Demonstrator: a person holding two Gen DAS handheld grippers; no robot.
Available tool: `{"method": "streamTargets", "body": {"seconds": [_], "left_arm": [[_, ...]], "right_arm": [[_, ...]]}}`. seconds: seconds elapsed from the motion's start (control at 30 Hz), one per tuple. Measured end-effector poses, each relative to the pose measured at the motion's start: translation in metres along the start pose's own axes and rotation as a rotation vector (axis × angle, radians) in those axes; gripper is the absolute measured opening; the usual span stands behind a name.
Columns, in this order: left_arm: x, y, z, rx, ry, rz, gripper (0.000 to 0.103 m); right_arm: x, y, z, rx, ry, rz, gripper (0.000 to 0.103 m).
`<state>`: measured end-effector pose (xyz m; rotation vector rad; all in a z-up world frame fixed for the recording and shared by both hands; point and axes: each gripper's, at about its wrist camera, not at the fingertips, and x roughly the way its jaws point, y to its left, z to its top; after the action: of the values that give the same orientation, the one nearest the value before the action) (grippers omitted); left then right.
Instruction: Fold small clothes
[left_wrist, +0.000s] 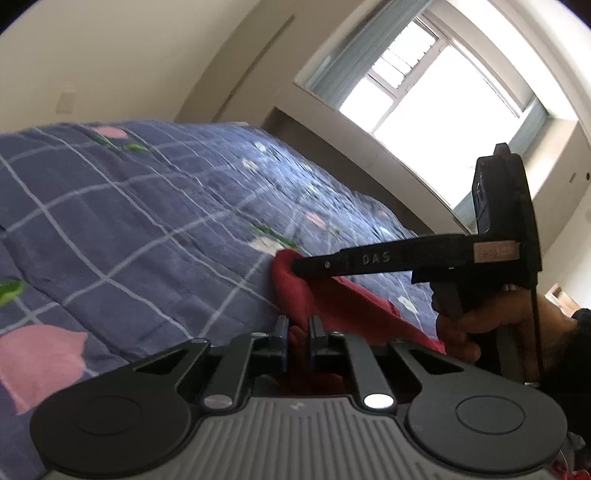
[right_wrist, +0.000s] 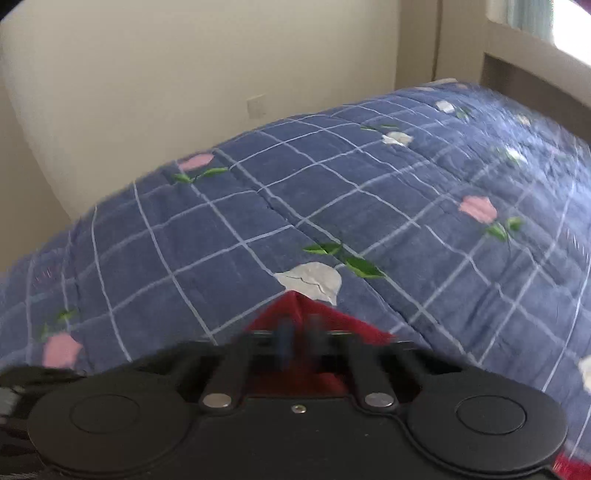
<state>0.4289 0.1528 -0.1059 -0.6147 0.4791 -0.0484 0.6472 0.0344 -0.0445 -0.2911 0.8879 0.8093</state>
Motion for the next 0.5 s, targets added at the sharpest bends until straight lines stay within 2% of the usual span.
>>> {"method": "streamTargets", "body": {"seconds": [0.07, 0.13, 0.23, 0.33, 0.4, 0.43, 0.47, 0.5], "left_arm": [[-0.009, 0.0, -0.001, -0.027, -0.058, 0.031, 0.009], [-0.011, 0.002, 0.0, -0.049, -0.079, 0.062, 0.008], [-0.006, 0.009, 0.001, -0.093, -0.044, 0.098, 0.008], [0.002, 0.02, 0.002, -0.166, 0.01, 0.109, 0.009], [0.004, 0.023, 0.002, -0.179, 0.016, 0.108, 0.009], [0.003, 0.023, 0.002, -0.172, 0.014, 0.11, 0.01], [0.004, 0.023, 0.001, -0.168, 0.015, 0.112, 0.011], [0.002, 0.023, 0.0, -0.169, 0.018, 0.112, 0.015]], "right_arm": [[-0.003, 0.005, 0.004, -0.026, -0.051, -0.014, 0.001], [-0.01, 0.011, 0.008, -0.03, -0.106, -0.025, 0.001], [0.001, 0.016, 0.015, -0.051, -0.126, -0.055, 0.001], [0.021, 0.017, 0.012, -0.065, -0.086, -0.082, 0.001], [0.029, 0.018, 0.007, -0.074, -0.076, -0.085, 0.004], [0.028, 0.018, 0.005, -0.069, -0.087, -0.09, 0.013], [0.024, 0.016, 0.003, -0.048, -0.102, -0.088, 0.027], [0.018, 0.012, 0.002, -0.021, -0.119, -0.085, 0.034]]}}
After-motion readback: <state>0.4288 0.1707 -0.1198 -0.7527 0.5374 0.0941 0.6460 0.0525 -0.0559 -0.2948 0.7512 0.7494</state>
